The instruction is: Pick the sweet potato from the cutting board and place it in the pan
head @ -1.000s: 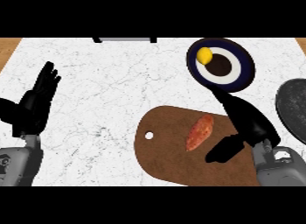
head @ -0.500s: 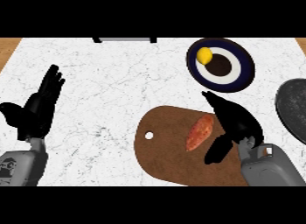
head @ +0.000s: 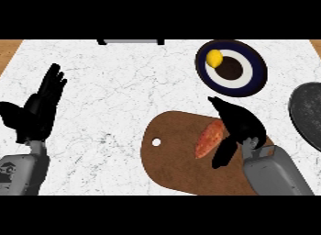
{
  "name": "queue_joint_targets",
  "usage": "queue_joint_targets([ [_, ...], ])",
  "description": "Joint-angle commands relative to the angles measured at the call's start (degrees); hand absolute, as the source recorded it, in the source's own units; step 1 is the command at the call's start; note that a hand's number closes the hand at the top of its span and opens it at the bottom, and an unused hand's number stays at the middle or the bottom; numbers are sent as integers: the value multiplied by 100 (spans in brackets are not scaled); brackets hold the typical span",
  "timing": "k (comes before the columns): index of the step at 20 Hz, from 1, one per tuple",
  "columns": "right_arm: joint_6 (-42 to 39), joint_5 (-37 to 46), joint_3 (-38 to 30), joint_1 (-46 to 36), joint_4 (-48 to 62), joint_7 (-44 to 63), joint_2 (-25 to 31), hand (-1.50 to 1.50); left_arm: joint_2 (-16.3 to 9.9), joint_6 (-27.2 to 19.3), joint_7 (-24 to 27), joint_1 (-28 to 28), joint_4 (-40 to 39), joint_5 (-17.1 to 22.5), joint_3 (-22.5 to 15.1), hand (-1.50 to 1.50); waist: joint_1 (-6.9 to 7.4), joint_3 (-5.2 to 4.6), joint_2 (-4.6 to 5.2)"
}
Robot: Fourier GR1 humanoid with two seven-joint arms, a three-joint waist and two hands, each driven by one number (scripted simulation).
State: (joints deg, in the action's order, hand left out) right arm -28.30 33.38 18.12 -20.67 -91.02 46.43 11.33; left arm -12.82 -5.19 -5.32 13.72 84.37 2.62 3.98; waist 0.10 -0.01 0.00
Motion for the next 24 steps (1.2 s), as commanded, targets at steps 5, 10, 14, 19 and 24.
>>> queue_joint_targets([
  [5,193,586,23,-151,1091,-539,-415,-150,139,49,-5,-89,127,-83,43,0,14,1,3],
  [10,96,654,-211,25,1217,-885,-365,-150,303,-25,134,-60,-69,-268,8,0,-2,1,3],
  [14,-60,682,153,-24,1096,-1262,-463,150,299,-23,86,-36,-15,-236,61,0,10,1,3],
  [19,104,1006,51,300,1089,-1835,-271,150,186,243,-192,-377,488,-111,130,0,9,1,-3],
  [24,208,1332,24,-61,1218,-1492,-682,150,257,63,81,380,-387,-358,196,0,-13,0,5],
])
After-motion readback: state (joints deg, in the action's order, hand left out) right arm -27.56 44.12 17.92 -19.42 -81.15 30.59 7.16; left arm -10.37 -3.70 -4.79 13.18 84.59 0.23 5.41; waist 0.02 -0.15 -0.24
